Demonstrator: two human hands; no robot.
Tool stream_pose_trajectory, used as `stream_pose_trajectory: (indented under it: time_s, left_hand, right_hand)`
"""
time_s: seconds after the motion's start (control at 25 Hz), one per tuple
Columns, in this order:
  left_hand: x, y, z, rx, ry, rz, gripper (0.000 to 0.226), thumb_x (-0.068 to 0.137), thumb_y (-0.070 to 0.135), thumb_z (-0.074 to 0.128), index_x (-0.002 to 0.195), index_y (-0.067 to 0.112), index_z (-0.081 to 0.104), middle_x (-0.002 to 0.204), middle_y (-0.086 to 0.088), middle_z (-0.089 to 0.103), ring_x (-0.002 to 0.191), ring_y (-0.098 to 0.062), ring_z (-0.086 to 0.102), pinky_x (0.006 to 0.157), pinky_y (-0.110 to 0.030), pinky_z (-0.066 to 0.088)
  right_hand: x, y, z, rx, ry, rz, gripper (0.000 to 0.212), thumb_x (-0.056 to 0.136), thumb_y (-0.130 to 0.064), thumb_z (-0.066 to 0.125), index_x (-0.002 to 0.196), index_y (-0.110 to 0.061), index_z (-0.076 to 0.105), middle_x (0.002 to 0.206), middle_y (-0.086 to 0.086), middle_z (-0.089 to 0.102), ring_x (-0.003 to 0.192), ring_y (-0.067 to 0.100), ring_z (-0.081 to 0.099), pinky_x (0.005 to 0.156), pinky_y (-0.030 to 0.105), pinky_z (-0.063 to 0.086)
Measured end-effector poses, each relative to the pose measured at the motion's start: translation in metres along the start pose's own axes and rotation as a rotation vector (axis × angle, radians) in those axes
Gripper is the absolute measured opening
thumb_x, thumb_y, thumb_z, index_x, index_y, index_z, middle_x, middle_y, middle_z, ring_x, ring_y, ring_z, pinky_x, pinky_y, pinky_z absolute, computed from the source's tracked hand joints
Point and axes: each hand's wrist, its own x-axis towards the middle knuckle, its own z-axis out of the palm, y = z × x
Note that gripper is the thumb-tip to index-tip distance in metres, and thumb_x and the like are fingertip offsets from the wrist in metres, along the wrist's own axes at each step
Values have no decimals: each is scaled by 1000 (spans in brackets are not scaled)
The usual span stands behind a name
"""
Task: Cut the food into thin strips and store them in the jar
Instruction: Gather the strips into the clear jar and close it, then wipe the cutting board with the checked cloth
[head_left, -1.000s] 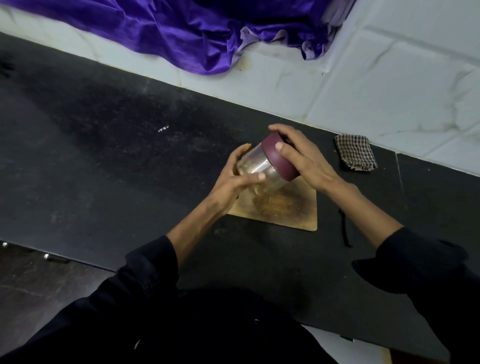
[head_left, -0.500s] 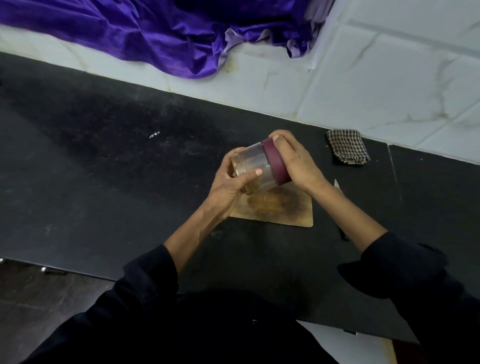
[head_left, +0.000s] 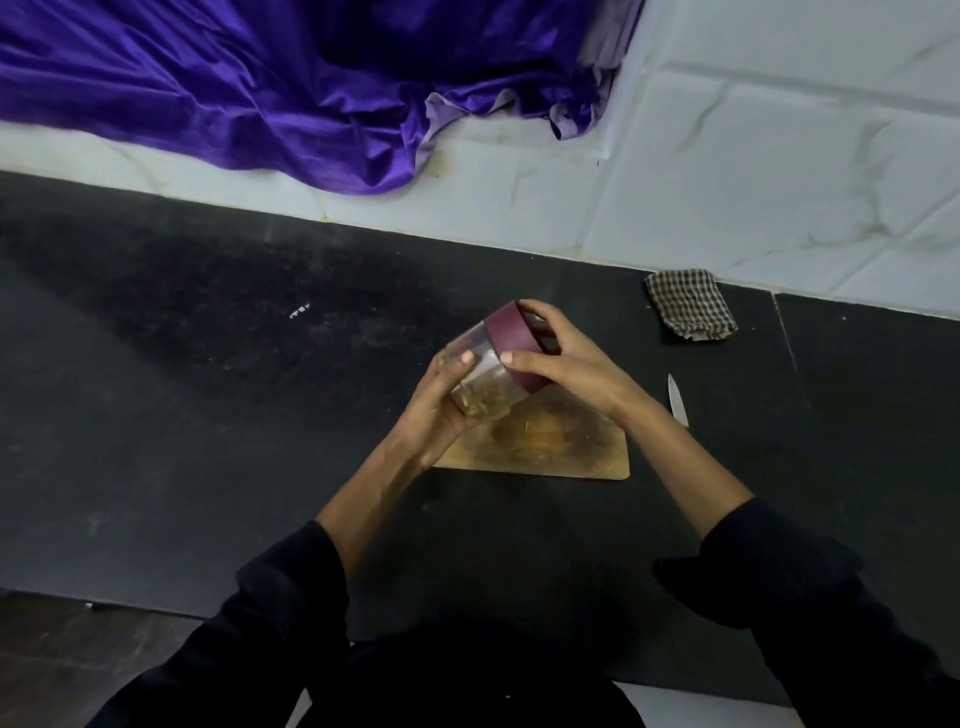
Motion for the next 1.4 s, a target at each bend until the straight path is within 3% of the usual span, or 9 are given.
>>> stream_pose_trajectory:
  time_s: [0.16, 0.28, 0.36, 0.48, 0.6, 1.04, 1.16, 1.32, 1.4]
  left_hand:
    - [31, 1, -11, 62, 35, -79, 56, 88, 56, 51, 134, 24, 51, 135, -15, 53, 125, -33, 51, 103, -51, 43]
    - [65, 9, -15, 140, 117, -138, 48, 97, 54, 35, 125, 25, 59, 127, -9, 61, 122, -27, 54, 105, -48, 40]
    - [92, 15, -19, 436, 214, -121, 43, 97, 52, 36, 128, 27, 54, 133, -3, 55, 129, -23, 46, 107, -42, 37]
    - [133, 17, -35, 1137, 208, -64, 59, 96, 50, 40, 147, 21, 29, 153, -5, 28, 142, -24, 23, 113, -46, 27]
    - [161, 16, -43, 1454, 177, -25, 60, 98, 42, 43, 149, 18, 23, 157, -8, 18, 144, -28, 13, 113, -53, 24]
    - [163, 14, -50, 1552, 173, -32, 58, 97, 30, 48, 148, 17, 24, 157, -8, 16, 145, -26, 11, 114, -51, 22]
    - [140, 17, -40, 1505, 175, -3, 58, 97, 29, 50, 148, 17, 25, 157, -7, 16, 145, -26, 11, 114, -51, 22]
    - [104, 15, -19, 1478, 155, 19, 59, 95, 29, 53, 147, 17, 27, 157, -6, 15, 145, -26, 10, 115, -50, 22]
    - [90, 11, -2, 1508, 120, 17, 60, 95, 29, 54, 147, 17, 27, 157, -6, 14, 145, -26, 11, 115, -50, 22]
  right_hand:
    - [21, 8, -14, 38, 122, 23, 74, 78, -37, 80, 139, -26, 39, 130, -4, 48, 119, 15, 49, 82, 17, 45]
    - [57, 13, -32, -80, 230, 33, 83, 73, -40, 85, 139, -23, 38, 134, 0, 48, 120, 17, 49, 87, 21, 46]
    - [89, 17, -46, -248, 314, 16, 88, 69, -40, 87, 139, -23, 38, 136, 4, 46, 123, 21, 48, 97, 32, 46]
    - [133, 18, -56, -512, 355, 17, 93, 69, -39, 87, 143, -23, 33, 142, 9, 40, 127, 30, 44, 102, 40, 43]
    - [169, 16, -59, -679, 384, 16, 94, 71, -43, 84, 145, -21, 31, 142, 14, 39, 125, 35, 46, 104, 44, 42]
    - [196, 16, -55, -738, 341, 69, 101, 74, -49, 81, 152, -20, 23, 150, 14, 31, 133, 37, 40, 107, 48, 40]
    - [160, 14, -56, -546, 432, 61, 84, 81, -29, 79, 149, -18, 31, 150, 13, 29, 134, 33, 38, 107, 45, 39]
    - [87, 40, -51, -540, 497, 50, 60, 86, 13, 56, 140, -12, 49, 153, 14, 30, 132, 32, 46, 109, 40, 41]
    - [56, 61, -51, -542, 471, 61, 54, 85, 17, 57, 132, -10, 58, 149, 14, 38, 123, 29, 55, 105, 37, 46]
